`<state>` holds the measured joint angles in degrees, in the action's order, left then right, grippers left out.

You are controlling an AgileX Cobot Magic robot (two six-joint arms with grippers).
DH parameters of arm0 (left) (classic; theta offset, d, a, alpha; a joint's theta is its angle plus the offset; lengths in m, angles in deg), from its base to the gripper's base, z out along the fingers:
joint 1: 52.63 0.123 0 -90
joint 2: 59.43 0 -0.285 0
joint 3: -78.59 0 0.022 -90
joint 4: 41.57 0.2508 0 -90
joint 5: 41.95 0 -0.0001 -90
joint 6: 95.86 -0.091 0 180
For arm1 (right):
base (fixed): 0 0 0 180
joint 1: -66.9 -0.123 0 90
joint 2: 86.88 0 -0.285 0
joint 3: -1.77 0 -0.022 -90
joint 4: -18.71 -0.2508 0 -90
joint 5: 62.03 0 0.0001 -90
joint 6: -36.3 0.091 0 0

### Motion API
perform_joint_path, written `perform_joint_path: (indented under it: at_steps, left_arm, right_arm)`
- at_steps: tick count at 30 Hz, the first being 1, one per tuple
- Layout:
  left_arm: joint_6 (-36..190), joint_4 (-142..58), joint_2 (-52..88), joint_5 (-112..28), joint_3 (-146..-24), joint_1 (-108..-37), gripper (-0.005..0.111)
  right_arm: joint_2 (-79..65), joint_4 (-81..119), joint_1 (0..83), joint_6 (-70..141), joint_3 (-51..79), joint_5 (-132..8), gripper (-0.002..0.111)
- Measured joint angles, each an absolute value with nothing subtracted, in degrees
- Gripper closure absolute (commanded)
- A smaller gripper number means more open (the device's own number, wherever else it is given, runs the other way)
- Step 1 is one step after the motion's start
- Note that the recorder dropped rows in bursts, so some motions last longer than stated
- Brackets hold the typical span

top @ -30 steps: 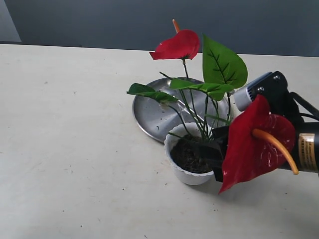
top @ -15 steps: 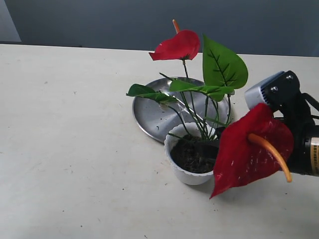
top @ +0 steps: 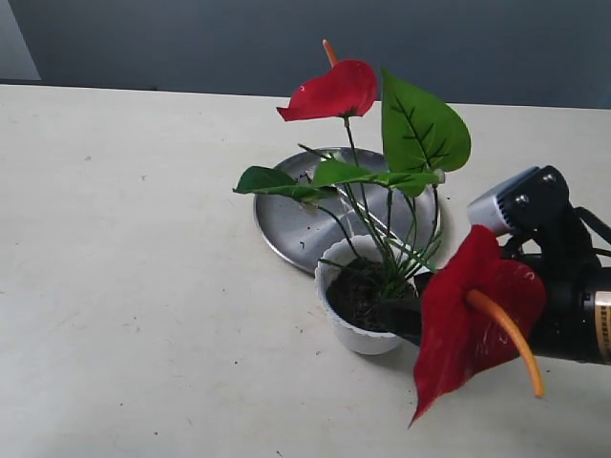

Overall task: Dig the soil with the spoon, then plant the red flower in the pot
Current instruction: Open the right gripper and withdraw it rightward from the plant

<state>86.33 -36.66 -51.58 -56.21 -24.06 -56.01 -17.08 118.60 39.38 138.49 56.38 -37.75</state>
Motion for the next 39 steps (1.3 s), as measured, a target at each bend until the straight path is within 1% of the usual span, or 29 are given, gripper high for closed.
perform_joint_path:
  at_steps: [9,28,29,31,32,35,36,39]
  left_arm:
    - [86.3,-36.7,-51.6,-56.2,-24.1,-56.0,0.106]
    - [86.3,-36.7,-51.6,-56.2,-24.1,-56.0,0.106]
    - [86.3,-36.7,-51.6,-56.2,-24.1,-56.0,0.106]
    - [86.3,-36.7,-51.6,-56.2,-24.1,-56.0,0.106]
    - [86.3,-36.7,-51.6,-56.2,-24.1,-56.0,0.106]
    - [86.3,-36.7,-51.6,-56.2,-24.1,-56.0,0.106]
    - [86.3,-36.7,-51.6,-56.2,-24.1,-56.0,0.106]
    - [86.3,-36.7,-51.6,-56.2,-24.1,-56.0,0.106]
  right_arm:
    - [-21.8,118.6,39.4,139.4,58.3,-39.5,0.053]
    - [-22.2,118.6,39.4,140.0,58.6,-40.5,0.054]
    - [-22.2,118.6,39.4,140.0,58.6,-40.5,0.057]
    - [-22.9,118.6,39.4,140.2,58.6,-40.5,0.069]
    - [-23.3,118.6,39.4,140.2,58.6,-40.4,0.078]
    - [-25.7,118.6,39.4,140.2,58.6,-39.2,0.098]
    - [-27.1,118.6,39.4,140.2,58.6,-38.6,0.102]
    - [-31.0,118.6,39.4,140.4,58.7,-37.3,0.102]
